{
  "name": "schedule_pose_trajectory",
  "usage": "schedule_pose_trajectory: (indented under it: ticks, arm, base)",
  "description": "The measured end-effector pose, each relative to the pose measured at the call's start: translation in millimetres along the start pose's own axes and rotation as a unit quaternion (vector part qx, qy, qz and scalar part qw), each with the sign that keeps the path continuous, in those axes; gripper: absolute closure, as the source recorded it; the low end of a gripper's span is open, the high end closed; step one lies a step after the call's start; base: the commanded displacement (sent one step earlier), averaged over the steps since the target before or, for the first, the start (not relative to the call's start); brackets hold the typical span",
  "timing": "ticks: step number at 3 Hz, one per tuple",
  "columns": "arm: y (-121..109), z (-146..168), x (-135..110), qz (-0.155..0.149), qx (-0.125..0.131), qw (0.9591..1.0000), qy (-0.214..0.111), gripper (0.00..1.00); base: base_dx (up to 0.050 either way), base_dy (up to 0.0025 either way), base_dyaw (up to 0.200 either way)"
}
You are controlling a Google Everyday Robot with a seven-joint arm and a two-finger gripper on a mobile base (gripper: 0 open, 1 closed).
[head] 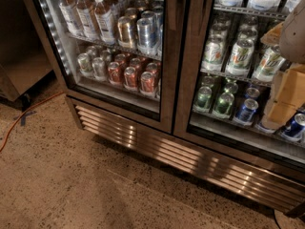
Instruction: Open right fridge door
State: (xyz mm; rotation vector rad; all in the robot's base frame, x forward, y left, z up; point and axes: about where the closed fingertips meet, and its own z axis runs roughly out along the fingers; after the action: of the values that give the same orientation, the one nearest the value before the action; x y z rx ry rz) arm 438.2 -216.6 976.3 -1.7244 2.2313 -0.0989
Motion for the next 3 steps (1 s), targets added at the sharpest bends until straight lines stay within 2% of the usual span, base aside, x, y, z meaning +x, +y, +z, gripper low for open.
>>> schedule_pose_trajectory:
  ticks: [3]
  arm:
    - [0.0, 0.0, 0.0, 0.000, 0.000, 1.0000, 0.000, 0.00]
  base:
    - [0.050, 0.00000, 0.000]
